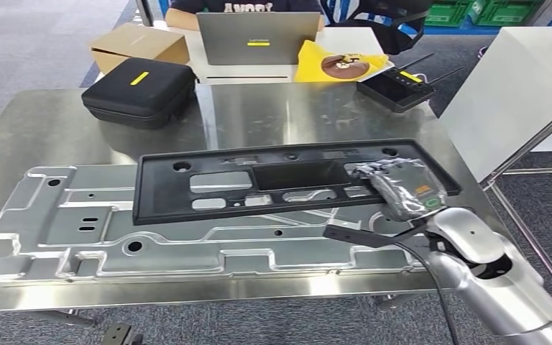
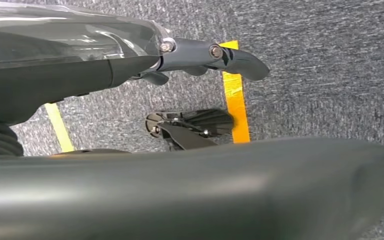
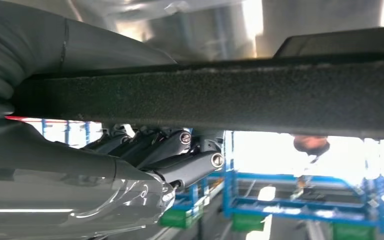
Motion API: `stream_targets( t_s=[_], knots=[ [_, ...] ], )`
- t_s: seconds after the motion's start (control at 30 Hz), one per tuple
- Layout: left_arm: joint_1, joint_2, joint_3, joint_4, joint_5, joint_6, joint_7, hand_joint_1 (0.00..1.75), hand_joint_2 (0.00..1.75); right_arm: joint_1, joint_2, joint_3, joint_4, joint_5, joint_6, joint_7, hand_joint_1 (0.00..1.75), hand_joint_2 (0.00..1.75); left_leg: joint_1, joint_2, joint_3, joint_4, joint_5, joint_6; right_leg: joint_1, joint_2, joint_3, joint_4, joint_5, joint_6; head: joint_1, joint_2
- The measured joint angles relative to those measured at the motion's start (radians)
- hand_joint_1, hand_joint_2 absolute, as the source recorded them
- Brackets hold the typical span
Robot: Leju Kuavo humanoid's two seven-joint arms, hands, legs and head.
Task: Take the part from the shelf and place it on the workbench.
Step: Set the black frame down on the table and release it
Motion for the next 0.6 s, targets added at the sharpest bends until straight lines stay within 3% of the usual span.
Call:
stream_targets(
  t_s=[0.23, 0.6],
  knots=[
    [-0.007, -0.001, -0.016, 0.0, -0.007, 0.0, 0.001, 0.0, 1.75, -0.06, 0.089, 0.125, 0.172, 0.017, -0.011, 0.005, 1.75, 1.75, 0.001, 0.0, 0.0, -0.002, 0.0, 0.0, 0.001, 0.0, -0.001, 0.0, -0.001, 0.0, 0.0, 0.0],
    [-0.007, -0.001, -0.031, 0.0, -0.009, -0.005, -0.015, 0.0, 1.75, -0.073, 0.148, 0.159, 0.304, 0.002, -0.036, 0.046, 1.75, 1.75, 0.001, 0.0, 0.0, -0.002, 0.0, 0.0, 0.001, 0.0, -0.001, 0.0, -0.001, 0.0, 0.0, 0.0]
  ],
)
